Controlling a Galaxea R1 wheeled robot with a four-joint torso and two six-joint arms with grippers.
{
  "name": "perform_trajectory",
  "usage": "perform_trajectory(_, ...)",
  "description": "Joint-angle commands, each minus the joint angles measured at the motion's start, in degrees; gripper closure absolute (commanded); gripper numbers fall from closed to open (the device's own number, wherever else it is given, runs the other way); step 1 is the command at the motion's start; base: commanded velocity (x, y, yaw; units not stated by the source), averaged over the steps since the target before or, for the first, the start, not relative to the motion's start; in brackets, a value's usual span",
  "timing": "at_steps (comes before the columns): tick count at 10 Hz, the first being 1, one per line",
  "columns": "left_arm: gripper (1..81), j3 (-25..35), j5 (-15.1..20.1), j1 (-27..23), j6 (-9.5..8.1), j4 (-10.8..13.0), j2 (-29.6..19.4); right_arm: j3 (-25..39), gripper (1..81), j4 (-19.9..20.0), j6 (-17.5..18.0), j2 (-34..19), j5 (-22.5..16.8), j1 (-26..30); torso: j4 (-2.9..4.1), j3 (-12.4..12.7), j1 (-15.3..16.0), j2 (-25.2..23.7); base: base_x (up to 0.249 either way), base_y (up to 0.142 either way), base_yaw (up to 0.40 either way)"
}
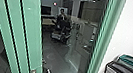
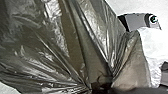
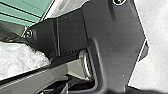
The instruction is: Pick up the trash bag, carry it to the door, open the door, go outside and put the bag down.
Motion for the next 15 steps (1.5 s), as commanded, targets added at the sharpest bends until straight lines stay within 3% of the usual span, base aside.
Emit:
perform_trajectory(1,81.1,1.7,2.2,-2.3,0.53,0.1,-1.3,0.7,1.0,-1.5,-0.3,0.4,-3.2,1.9,0.0,0.0,0.0,0.0,0.0,0.0,0.178)
perform_trajectory(5,81.1,8.8,-1.7,-0.5,0.62,0.9,-5.2,3.8,1.0,-3.2,-0.3,-0.6,-3.1,1.4,0.0,0.0,0.0,0.0,0.0,0.0,0.194)
perform_trajectory(7,81.1,11.6,-2.4,0.2,0.62,1.0,-7.5,9.6,1.0,-3.3,-0.3,-3.9,-2.4,1.1,0.0,0.0,0.0,0.0,0.0,0.0,0.196)
perform_trajectory(11,81.1,11.7,-2.4,0.4,0.62,1.2,-8.5,16.6,1.0,-2.8,0.0,-9.8,-1.8,1.3,0.0,0.0,0.0,0.0,0.0,0.0,0.196)
perform_trajectory(15,81.1,11.0,-2.3,0.4,0.53,1.0,-8.9,16.9,1.0,-2.8,0.1,-10.6,-1.7,1.0,0.0,0.0,0.0,0.0,0.0,0.0,0.196)
